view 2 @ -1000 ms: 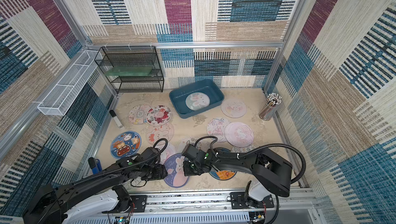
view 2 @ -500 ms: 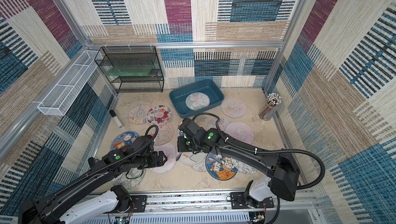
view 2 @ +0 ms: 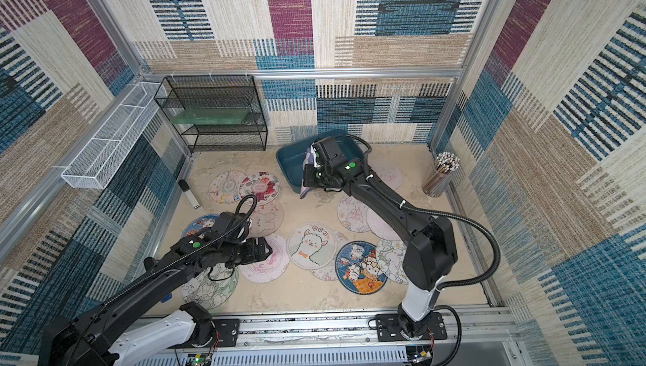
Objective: Put the coasters into the storage box
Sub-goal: Place the coaster in the storage box.
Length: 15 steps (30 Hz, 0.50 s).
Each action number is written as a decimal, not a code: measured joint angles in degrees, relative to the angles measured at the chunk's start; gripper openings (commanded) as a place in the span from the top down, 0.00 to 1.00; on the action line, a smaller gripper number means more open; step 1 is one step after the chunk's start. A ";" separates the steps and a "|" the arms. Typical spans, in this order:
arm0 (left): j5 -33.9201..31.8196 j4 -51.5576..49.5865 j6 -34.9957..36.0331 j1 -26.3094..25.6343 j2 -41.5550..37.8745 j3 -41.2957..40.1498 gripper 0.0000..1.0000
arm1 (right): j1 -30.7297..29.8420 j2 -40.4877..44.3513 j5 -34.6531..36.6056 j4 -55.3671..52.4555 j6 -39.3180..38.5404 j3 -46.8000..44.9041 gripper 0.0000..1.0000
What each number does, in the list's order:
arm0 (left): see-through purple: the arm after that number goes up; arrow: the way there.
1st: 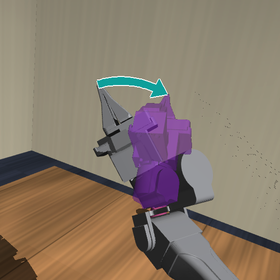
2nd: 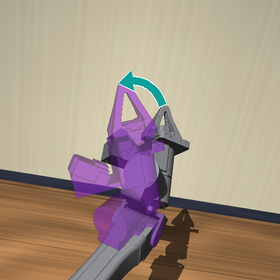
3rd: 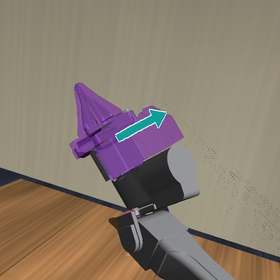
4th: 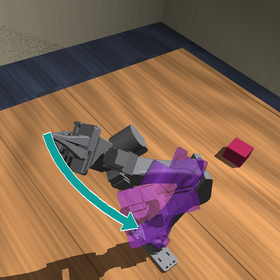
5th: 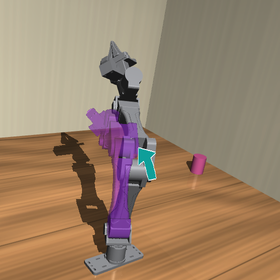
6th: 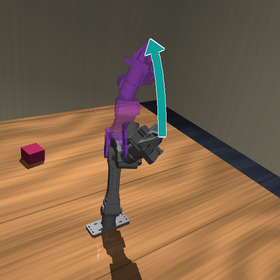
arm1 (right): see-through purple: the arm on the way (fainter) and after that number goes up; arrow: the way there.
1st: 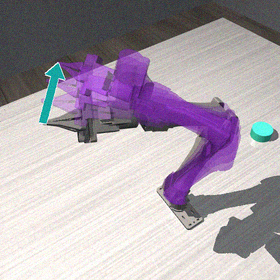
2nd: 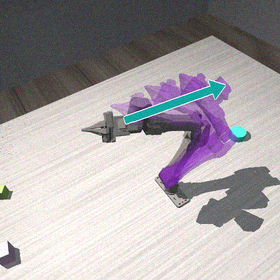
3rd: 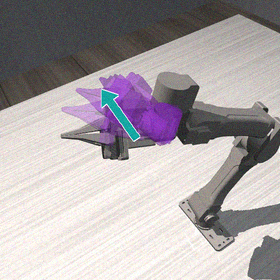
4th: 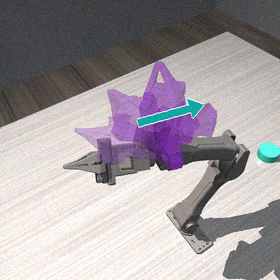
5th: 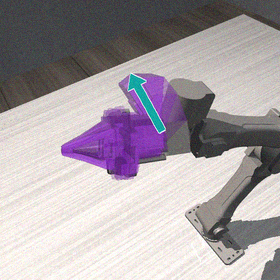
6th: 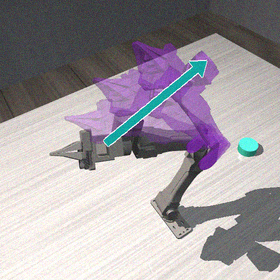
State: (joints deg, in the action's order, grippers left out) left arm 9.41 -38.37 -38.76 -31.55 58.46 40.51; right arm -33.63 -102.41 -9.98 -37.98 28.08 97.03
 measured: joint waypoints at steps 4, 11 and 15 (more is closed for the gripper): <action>0.68 0.17 1.22 0.55 0.20 -0.17 0.08 | 3.17 -8.17 -2.93 1.03 -2.86 7.72 0.90; 1.25 0.24 1.20 1.16 0.35 -0.74 0.08 | 6.21 -22.62 -9.11 3.02 -5.97 21.22 0.90; 1.22 0.42 1.03 1.31 0.52 -1.16 0.08 | 7.76 -28.26 -12.20 6.29 -6.27 25.03 0.90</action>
State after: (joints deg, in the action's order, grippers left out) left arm 10.63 -37.95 -37.74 -30.24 58.98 39.35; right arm -25.87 -130.67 -22.17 -31.68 21.80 122.06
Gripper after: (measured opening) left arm 0.920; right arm 0.106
